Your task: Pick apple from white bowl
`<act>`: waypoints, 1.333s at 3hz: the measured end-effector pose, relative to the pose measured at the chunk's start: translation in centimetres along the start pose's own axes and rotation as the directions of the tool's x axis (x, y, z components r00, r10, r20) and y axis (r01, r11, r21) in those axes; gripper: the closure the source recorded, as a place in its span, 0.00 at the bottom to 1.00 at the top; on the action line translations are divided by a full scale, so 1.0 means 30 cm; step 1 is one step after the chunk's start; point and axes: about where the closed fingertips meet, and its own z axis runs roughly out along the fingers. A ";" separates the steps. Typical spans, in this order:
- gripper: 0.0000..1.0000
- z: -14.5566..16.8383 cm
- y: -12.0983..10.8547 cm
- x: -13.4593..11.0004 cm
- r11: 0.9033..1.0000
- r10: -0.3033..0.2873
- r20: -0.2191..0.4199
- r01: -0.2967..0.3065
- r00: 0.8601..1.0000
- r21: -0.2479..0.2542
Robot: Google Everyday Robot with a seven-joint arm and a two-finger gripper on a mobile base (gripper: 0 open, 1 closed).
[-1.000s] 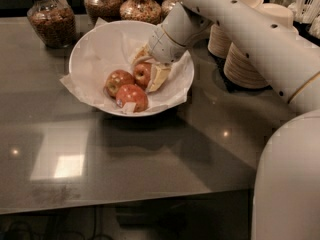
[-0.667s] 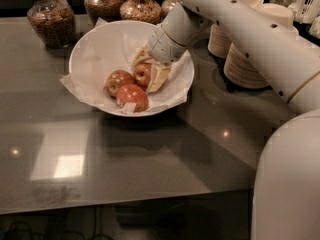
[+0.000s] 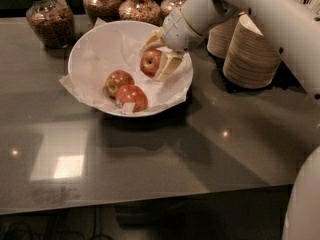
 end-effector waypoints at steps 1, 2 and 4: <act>1.00 -0.118 0.004 -0.030 0.996 0.052 0.068 -0.057 0.996 0.071; 1.00 -0.177 0.013 -0.057 0.986 0.076 0.189 -0.102 0.979 0.132; 1.00 -0.225 0.040 -0.204 0.959 0.038 0.464 -0.164 0.885 0.233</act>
Offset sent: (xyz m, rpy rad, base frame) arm -0.0369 -0.0375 0.0800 0.5078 0.0832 -0.0367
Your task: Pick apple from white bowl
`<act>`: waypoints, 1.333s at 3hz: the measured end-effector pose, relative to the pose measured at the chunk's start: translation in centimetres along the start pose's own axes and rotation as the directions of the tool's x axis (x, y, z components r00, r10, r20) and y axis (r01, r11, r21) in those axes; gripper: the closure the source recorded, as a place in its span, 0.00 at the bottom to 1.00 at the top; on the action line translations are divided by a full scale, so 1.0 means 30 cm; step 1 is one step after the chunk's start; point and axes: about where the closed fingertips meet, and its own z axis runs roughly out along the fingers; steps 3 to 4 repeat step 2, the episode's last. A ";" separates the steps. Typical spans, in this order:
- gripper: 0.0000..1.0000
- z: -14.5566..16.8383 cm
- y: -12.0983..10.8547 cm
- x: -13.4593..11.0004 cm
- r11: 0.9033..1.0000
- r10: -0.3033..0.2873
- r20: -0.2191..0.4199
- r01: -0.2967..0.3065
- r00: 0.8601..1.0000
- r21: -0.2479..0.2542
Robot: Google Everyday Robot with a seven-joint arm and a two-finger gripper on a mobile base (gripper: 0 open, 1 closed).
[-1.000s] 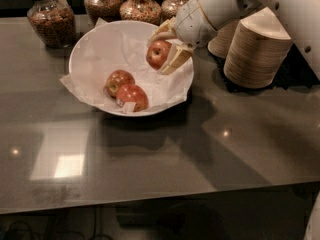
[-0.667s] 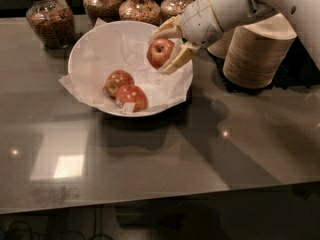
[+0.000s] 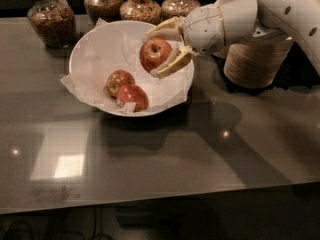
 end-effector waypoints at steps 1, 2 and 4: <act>1.00 -0.005 -0.004 -0.081 0.998 -0.031 0.110 0.026 0.993 0.053; 1.00 -0.002 -0.005 -0.096 0.998 -0.037 0.122 0.031 0.992 0.054; 1.00 -0.002 -0.005 -0.096 0.998 -0.037 0.122 0.031 0.992 0.054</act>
Offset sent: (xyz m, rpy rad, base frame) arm -0.0100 0.0047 0.0170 0.1010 -0.0239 0.0217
